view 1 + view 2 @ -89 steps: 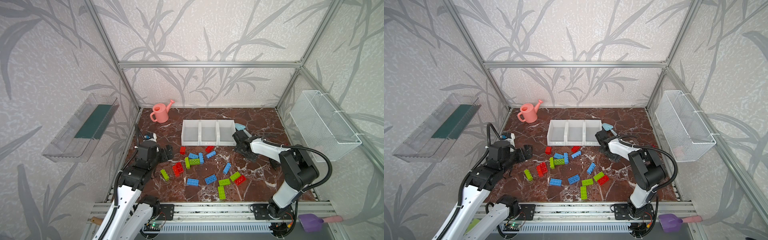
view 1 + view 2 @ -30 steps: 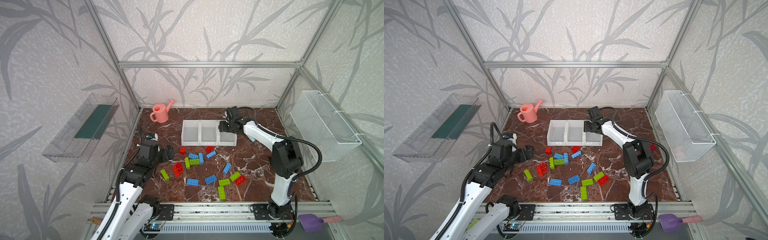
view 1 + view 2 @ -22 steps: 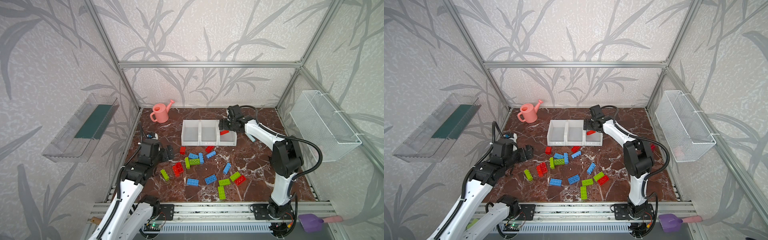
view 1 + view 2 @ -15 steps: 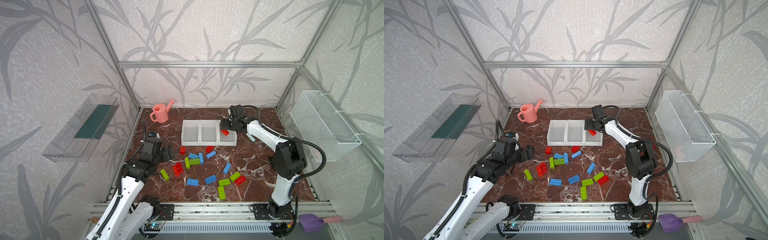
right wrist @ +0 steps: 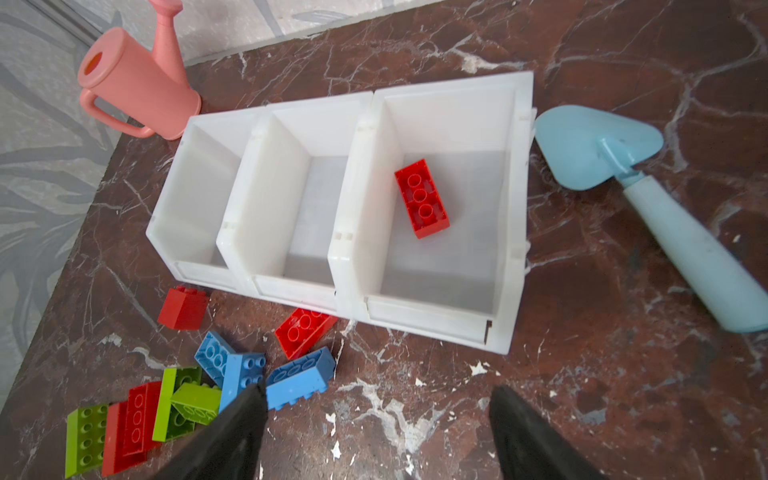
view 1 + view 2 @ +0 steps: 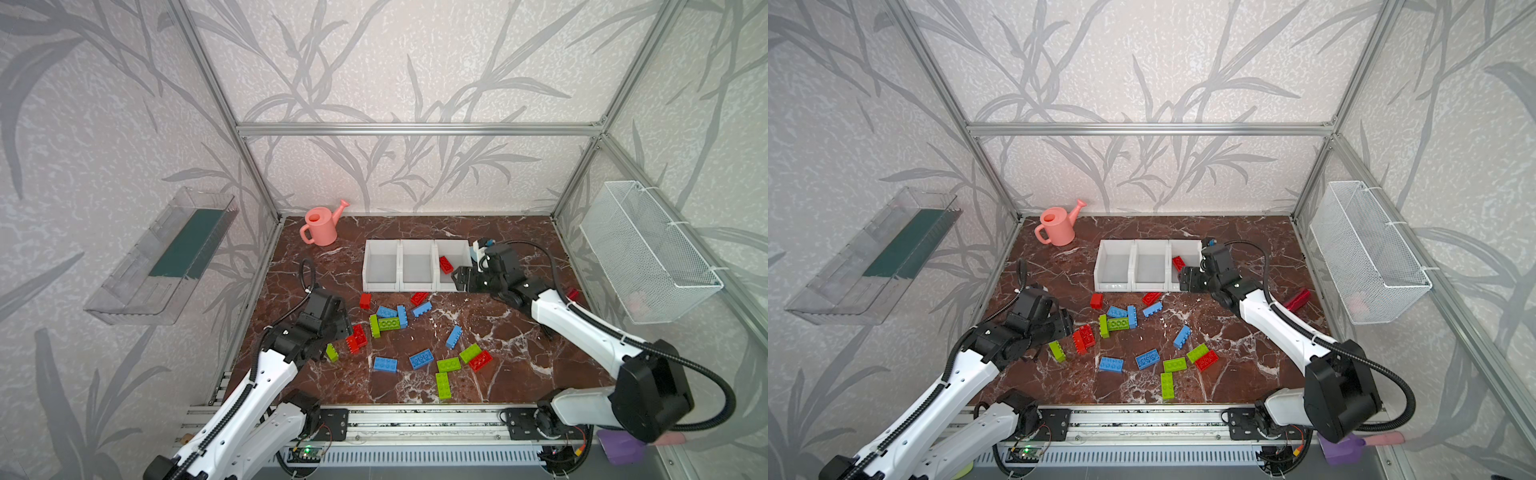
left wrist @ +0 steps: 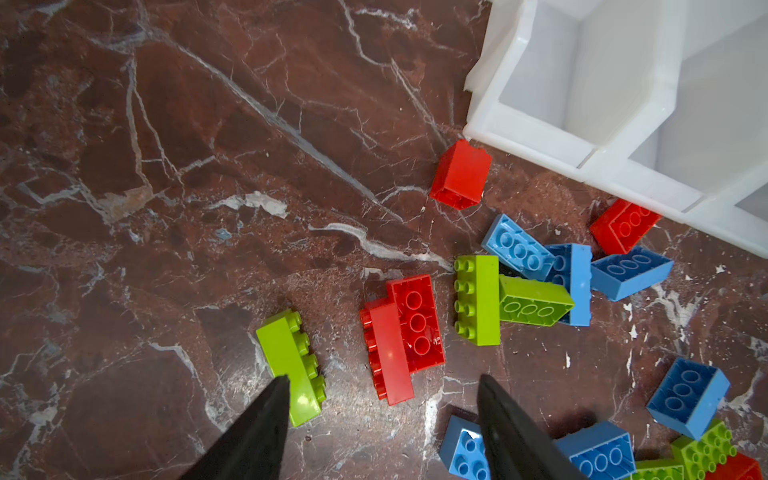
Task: Sort the legos into containers by color
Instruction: 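Lower the left gripper onto a red brick while the right gripper withdraws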
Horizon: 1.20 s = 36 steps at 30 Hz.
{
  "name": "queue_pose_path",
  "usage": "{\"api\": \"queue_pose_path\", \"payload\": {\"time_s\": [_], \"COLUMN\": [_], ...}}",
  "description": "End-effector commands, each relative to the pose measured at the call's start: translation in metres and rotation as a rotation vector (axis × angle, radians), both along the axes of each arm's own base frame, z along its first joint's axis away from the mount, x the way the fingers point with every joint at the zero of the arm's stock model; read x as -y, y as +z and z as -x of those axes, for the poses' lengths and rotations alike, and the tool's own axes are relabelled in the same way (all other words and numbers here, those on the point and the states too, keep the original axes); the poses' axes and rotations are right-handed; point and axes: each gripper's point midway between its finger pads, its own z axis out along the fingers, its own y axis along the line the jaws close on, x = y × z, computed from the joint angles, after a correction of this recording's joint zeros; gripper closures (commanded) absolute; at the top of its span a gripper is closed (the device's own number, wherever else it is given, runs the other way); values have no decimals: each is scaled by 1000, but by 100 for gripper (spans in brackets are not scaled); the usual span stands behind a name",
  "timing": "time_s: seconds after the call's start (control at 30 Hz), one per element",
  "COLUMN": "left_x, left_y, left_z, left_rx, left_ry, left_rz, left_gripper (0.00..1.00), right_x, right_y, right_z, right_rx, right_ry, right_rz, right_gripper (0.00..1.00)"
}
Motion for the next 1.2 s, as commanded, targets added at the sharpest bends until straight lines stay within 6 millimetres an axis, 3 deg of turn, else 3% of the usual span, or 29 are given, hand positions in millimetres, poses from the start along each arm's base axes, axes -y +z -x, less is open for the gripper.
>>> {"api": "queue_pose_path", "payload": {"time_s": [0.0,0.23,0.37,0.6,0.7,0.97,1.17], "left_x": [4,10,13,11,10,4,3], "left_y": [-16,-47,-62,-84,-92,-94,-96], "left_z": [2,-1,-2,2,4,10,10], "left_rx": [-47,-111,-152,-202,-222,-231,-238], "left_ry": [48,62,66,76,79,93,97], "left_rz": [25,27,23,2,-7,-27,-35], "left_gripper": [33,39,43,40,46,56,54], "right_x": [-3,5,2,-2,-2,-2,-3], "right_y": [3,-16,-23,-31,-31,-33,-34], "right_z": [10,26,27,27,27,27,26], "right_rx": [47,51,41,20,21,18,11], "right_ry": [-4,-10,-3,11,11,9,11], "right_rz": [-74,-71,-90,-104,-104,-98,-98], "right_gripper": [17,18,19,19,19,20,20]}}
